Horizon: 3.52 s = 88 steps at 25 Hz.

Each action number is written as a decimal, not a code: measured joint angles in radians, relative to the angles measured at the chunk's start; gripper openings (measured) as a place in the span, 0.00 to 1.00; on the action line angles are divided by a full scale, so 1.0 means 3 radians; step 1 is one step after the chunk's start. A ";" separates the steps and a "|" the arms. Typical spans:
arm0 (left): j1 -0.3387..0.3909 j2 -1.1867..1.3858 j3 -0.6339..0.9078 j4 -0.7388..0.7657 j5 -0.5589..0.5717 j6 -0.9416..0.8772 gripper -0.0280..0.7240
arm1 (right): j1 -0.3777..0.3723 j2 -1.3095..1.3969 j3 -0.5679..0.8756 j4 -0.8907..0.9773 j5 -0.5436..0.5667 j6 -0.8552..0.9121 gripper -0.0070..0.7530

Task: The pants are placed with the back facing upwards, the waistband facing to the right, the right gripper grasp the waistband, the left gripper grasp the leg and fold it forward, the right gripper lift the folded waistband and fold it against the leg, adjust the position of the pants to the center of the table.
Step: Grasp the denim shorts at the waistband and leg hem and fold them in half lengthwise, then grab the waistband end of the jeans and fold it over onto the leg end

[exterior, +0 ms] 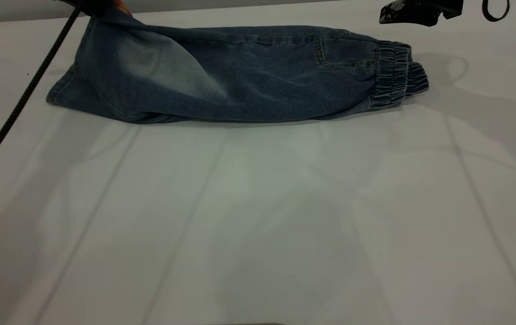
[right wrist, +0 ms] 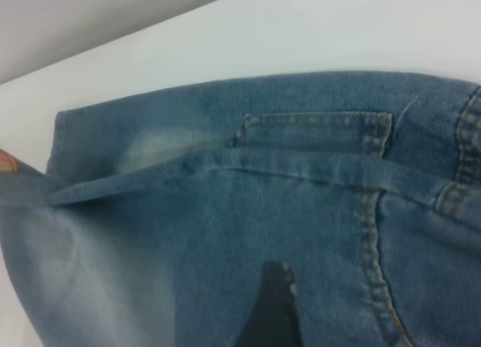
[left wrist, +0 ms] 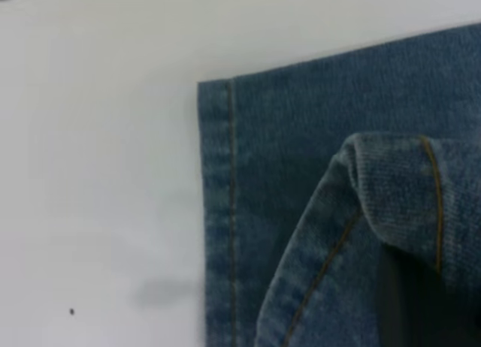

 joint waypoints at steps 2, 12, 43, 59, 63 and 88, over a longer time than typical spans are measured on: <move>0.0000 0.0000 0.0000 0.0056 -0.0001 0.0000 0.19 | -0.0016 0.0000 0.0000 -0.0049 0.0014 0.0003 0.74; 0.0000 0.0000 -0.0075 0.0091 0.0169 0.0000 0.73 | -0.0322 0.0000 0.0000 -0.0862 0.0696 0.0787 0.74; -0.0422 0.0000 -0.0698 -0.0181 0.1681 0.0153 0.79 | -0.0515 0.0728 -0.0035 -0.0606 0.1123 0.0839 0.73; -0.0623 0.0230 -0.0698 -0.0411 0.1625 0.0159 0.79 | -0.0402 0.0732 -0.0221 -0.0574 0.0880 0.0636 0.08; -0.0686 0.0328 -0.0698 -0.0534 0.1506 0.0160 0.79 | -0.0489 0.0677 -0.0309 -0.0819 0.0989 0.0782 0.08; -0.1175 0.0848 -0.0716 -0.0829 0.0542 0.0181 0.79 | -0.0824 -0.0224 -0.0347 -0.1435 0.1543 0.1087 0.08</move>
